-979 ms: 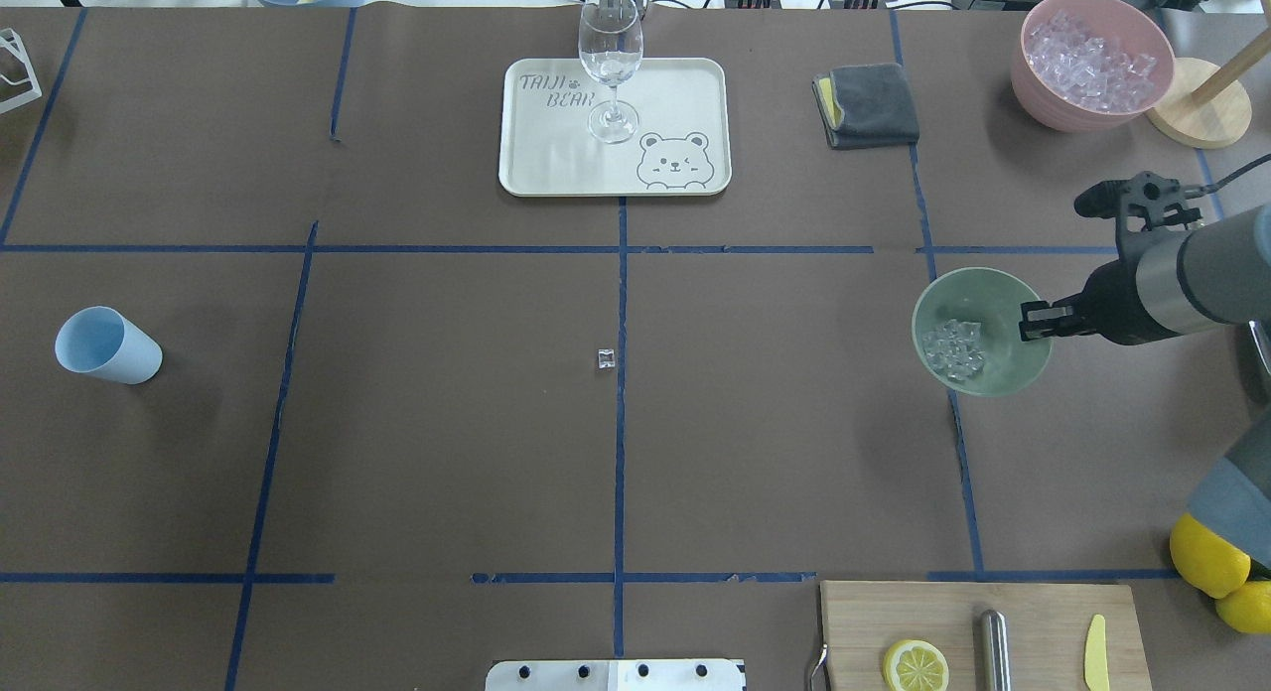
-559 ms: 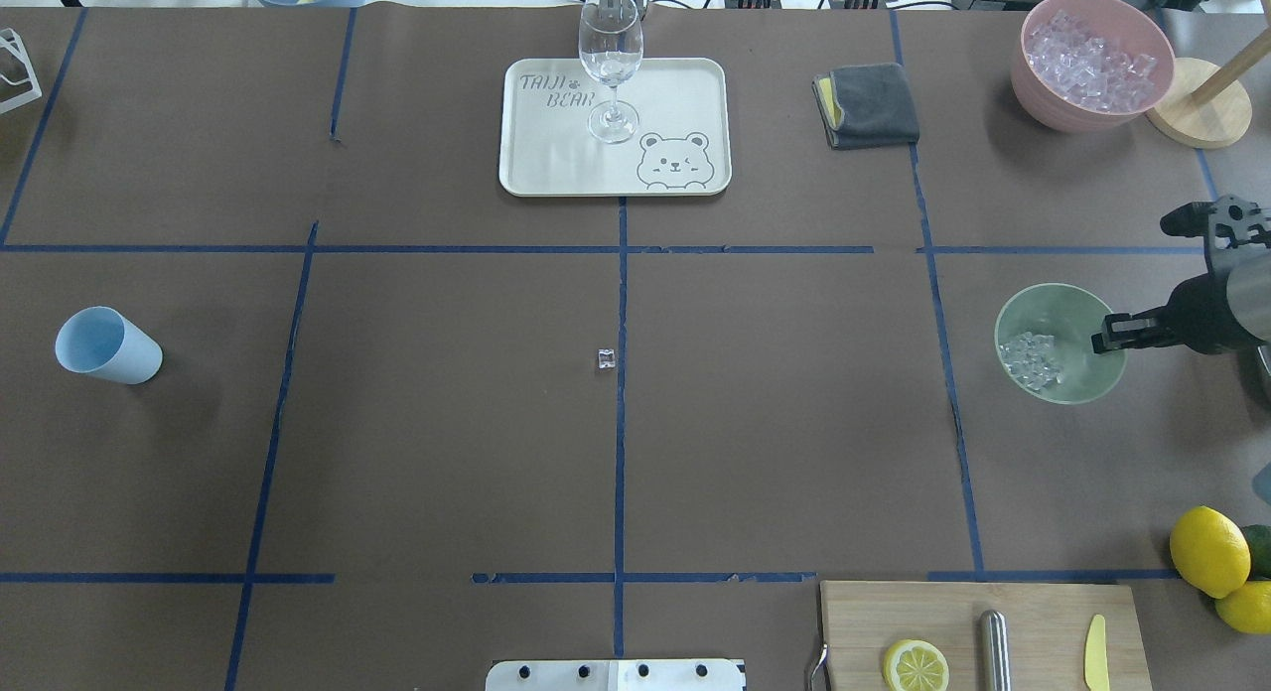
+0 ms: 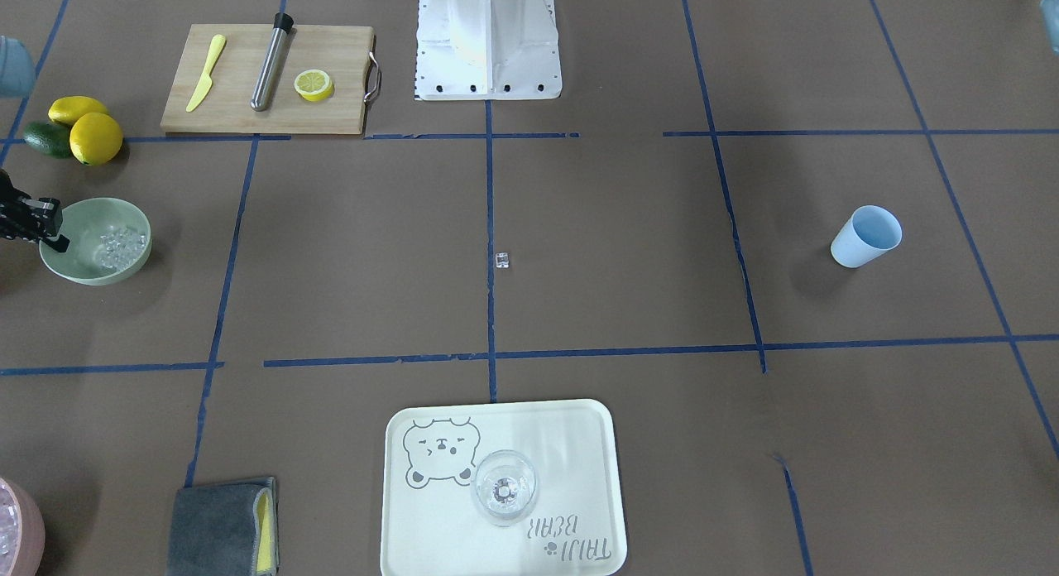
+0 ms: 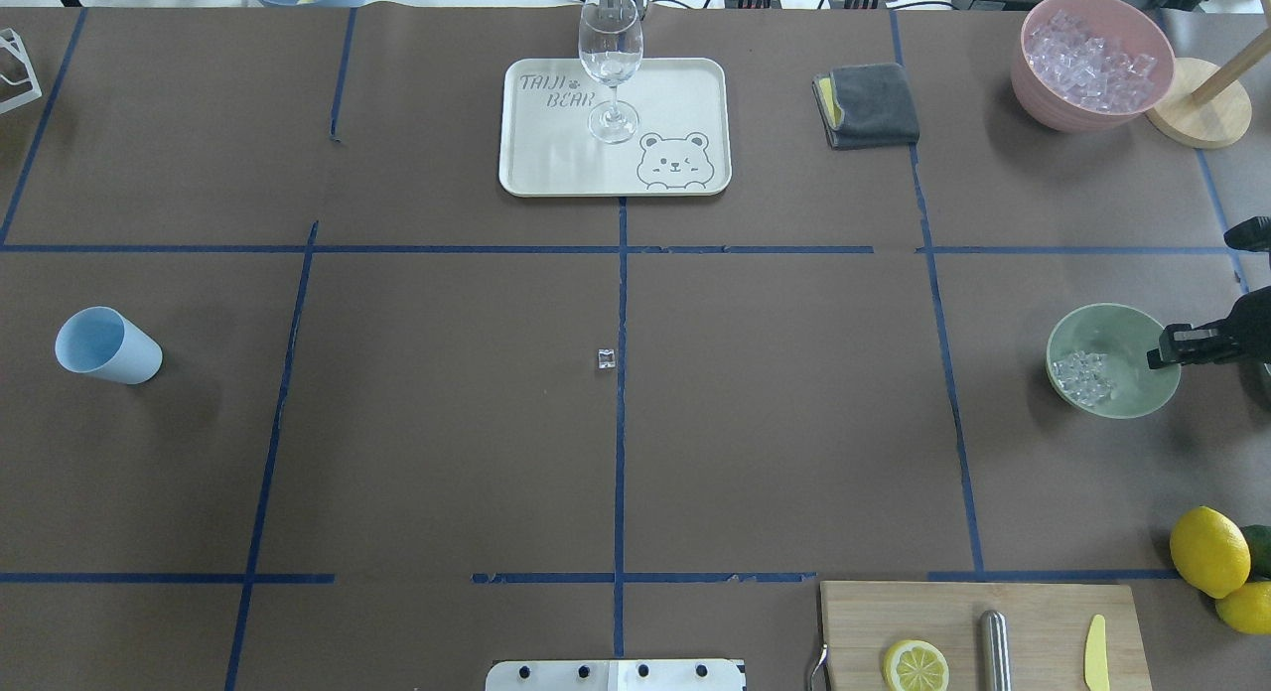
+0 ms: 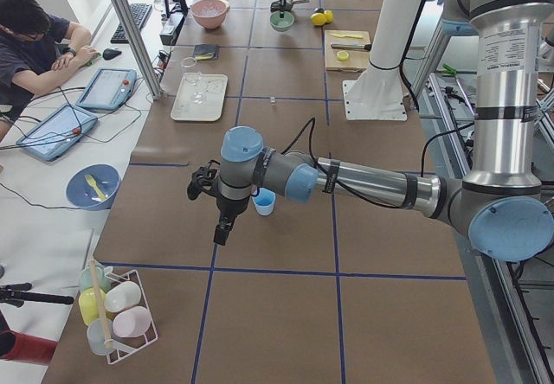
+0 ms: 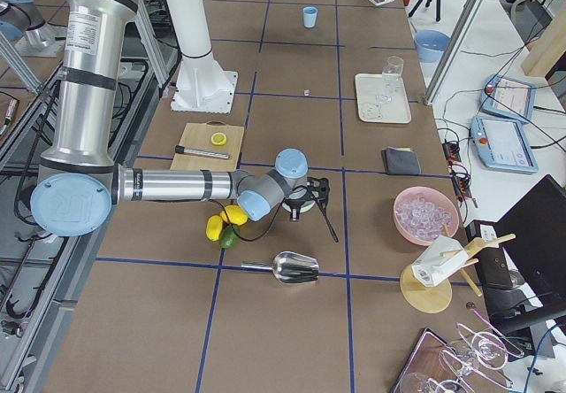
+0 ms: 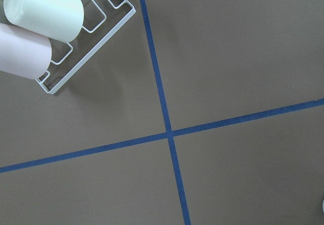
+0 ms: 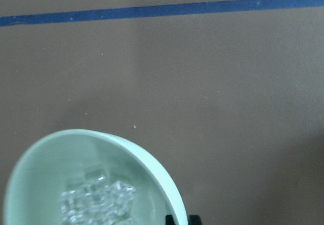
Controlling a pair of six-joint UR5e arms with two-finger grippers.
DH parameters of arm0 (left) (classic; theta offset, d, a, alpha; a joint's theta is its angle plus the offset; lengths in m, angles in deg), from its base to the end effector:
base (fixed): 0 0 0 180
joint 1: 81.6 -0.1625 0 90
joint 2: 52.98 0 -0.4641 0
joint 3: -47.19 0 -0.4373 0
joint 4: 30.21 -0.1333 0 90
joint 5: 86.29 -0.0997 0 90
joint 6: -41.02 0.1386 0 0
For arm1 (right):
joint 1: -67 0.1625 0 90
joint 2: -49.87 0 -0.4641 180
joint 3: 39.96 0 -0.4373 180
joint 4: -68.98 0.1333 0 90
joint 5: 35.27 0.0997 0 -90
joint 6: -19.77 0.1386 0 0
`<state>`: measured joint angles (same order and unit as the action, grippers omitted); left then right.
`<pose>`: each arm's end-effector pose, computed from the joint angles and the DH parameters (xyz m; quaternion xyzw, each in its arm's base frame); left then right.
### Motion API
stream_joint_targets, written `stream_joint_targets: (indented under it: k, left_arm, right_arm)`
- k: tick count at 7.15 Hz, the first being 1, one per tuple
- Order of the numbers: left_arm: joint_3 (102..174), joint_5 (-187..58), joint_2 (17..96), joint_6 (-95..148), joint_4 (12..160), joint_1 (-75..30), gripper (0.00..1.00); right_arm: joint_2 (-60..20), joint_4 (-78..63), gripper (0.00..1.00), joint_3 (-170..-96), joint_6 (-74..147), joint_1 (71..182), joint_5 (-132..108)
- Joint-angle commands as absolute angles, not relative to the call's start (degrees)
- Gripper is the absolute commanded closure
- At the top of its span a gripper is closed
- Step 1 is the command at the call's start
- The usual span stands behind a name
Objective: Pour ice into bowl
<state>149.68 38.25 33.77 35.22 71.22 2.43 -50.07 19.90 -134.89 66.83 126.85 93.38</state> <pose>0.0016 -0.5417 0.6273 0.1405 0.3081 0.0547 0.9393 -0.2106 -0.4556 0.6870 0.0309 -0.4275 0.0311 0.9029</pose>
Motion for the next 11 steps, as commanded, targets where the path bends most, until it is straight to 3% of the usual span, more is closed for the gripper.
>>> stream_joint_targets:
  k: [1,4,7,11]
  left_arm:
    - [149.67,38.25,33.77,35.22,71.22,2.69,0.0]
    - [149.67,39.65,34.21,35.31,69.39,3.39,0.0]
    - [148.53,42.65,39.13,50.3,54.3,10.58,0.0]
    - [141.96,46.96,35.88,50.78,60.47,10.51,0.0]
  right_arm:
    - [-50.06,19.33,0.0,-134.88,65.14,129.82,93.49]
    - [-49.98,10.67,0.0,-134.88,50.16,135.44,93.66]
    - [-49.97,-2.09,0.0,-136.64,29.76,148.52,100.5]
    - [-50.41,-9.22,0.0,-136.73,22.15,157.68,107.63]
